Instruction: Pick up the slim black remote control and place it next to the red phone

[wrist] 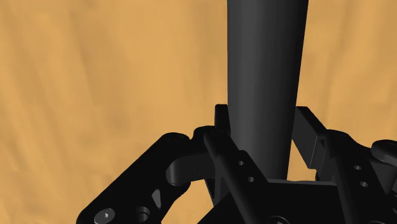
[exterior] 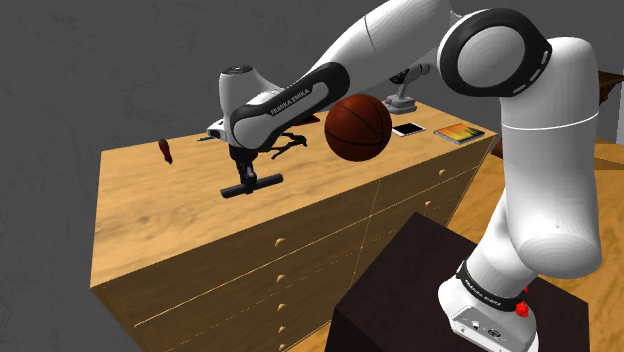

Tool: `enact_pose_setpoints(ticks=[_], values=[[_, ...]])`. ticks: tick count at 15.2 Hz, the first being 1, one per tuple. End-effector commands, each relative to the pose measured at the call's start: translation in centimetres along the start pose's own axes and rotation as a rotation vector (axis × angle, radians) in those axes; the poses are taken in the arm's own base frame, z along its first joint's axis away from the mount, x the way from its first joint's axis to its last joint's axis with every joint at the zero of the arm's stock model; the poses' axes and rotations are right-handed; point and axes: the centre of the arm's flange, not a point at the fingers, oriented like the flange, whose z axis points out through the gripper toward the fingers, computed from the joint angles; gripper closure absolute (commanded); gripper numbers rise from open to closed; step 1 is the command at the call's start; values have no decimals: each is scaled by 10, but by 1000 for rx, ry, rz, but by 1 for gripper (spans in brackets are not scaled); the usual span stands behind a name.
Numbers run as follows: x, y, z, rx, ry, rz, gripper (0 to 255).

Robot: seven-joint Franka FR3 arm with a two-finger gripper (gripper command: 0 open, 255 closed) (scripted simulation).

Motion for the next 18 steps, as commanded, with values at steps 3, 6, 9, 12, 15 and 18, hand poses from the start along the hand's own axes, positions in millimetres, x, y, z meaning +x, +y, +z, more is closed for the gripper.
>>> enact_pose_setpoints(ticks=[3,6,9,12,15,18], values=[[-1,1,1,1,-2,2,255],[-1,0,2,1,-2,2,255],[-1,2,-14,1,-2,2,255],[-1,3,-30,1,-2,2,255],[-1,4,-45,1,-2,2,255],[0,6,-61,1,-2,2,255]])
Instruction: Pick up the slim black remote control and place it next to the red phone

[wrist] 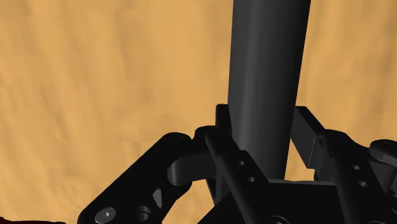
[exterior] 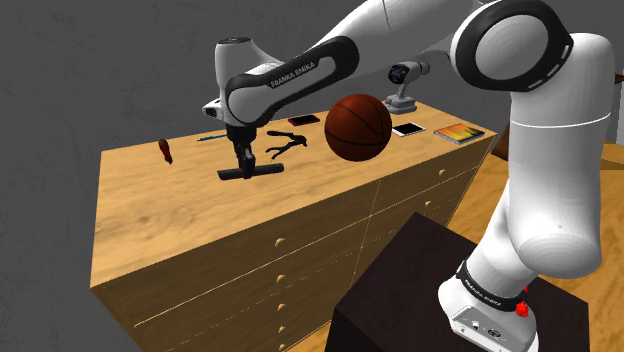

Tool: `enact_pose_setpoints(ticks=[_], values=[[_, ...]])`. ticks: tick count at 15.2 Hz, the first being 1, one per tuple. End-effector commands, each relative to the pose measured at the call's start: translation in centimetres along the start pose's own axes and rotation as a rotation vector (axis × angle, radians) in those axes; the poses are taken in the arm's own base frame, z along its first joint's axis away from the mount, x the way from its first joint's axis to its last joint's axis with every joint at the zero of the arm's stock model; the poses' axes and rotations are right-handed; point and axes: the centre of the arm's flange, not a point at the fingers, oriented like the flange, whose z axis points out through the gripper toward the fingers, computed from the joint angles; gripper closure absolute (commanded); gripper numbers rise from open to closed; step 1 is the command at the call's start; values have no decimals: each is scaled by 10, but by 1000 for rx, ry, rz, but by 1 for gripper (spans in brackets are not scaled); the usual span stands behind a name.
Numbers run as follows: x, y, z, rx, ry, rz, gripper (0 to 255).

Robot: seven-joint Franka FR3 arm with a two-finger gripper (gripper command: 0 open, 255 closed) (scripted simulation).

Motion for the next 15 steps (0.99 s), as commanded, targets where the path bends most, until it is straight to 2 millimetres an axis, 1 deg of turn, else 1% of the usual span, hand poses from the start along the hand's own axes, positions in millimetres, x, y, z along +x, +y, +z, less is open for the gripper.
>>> enact_pose_setpoints(ticks=[1,5,15], values=[[0,0,-11,0,0,0,255],[0,1,-30,0,0,0,255],[-113,69,-27,0,0,0,255]])
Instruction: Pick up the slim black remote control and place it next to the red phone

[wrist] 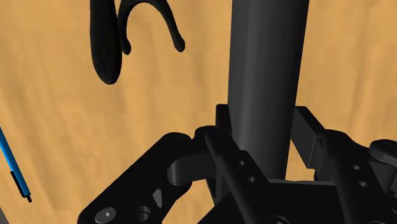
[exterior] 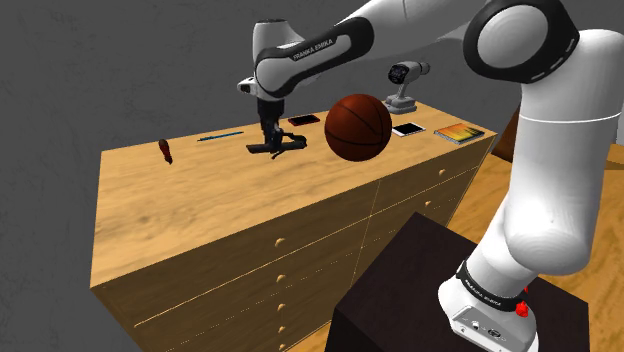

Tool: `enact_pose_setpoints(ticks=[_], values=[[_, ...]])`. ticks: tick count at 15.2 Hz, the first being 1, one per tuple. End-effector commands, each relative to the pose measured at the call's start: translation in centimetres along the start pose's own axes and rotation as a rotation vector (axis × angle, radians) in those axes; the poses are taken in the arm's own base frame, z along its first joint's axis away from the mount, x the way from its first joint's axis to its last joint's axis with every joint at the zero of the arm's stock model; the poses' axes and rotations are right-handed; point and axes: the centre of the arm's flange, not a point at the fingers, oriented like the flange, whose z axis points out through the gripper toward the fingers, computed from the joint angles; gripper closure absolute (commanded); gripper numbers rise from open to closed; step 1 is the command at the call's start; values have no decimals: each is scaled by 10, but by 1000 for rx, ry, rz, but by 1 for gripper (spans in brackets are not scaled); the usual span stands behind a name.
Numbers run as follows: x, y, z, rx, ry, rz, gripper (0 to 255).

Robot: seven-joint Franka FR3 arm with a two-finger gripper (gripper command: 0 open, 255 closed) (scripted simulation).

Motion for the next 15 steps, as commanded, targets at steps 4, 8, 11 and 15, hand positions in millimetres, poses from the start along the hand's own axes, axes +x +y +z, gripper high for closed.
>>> enact_pose_setpoints(ticks=[4,8,11,15], values=[[-56,35,2,0,0,-2,255],[-101,63,3,0,0,-2,255],[-135,83,4,0,0,-2,255],[-180,111,6,0,0,-2,255]])
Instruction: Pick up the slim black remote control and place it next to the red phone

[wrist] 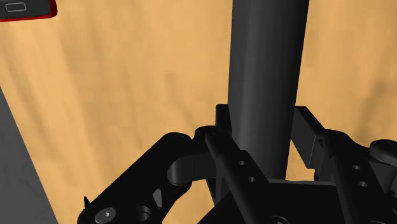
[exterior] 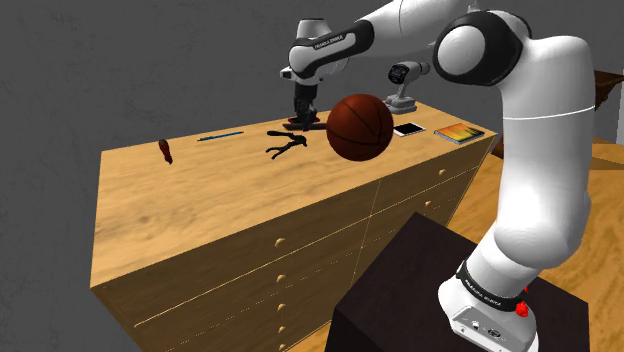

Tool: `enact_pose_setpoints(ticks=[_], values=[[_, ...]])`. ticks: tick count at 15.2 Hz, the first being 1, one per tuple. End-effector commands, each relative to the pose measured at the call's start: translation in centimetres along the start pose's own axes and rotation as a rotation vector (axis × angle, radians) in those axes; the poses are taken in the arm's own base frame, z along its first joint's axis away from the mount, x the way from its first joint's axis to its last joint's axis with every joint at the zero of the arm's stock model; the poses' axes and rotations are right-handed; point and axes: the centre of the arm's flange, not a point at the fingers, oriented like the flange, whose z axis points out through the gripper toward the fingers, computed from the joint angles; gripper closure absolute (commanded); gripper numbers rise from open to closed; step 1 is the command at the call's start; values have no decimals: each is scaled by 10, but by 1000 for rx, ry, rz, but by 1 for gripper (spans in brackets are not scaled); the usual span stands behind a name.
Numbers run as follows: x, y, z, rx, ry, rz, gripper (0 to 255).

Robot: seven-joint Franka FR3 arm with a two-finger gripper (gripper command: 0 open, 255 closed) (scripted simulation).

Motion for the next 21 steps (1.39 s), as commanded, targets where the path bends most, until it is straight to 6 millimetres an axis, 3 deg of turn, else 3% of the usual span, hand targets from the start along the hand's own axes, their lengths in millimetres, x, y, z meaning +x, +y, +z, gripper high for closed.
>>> enact_pose_setpoints(ticks=[1,8,21], values=[[-26,11,-2,0,0,-1,255],[-102,57,0,0,0,-1,255],[-103,52,69,0,0,-1,255]])
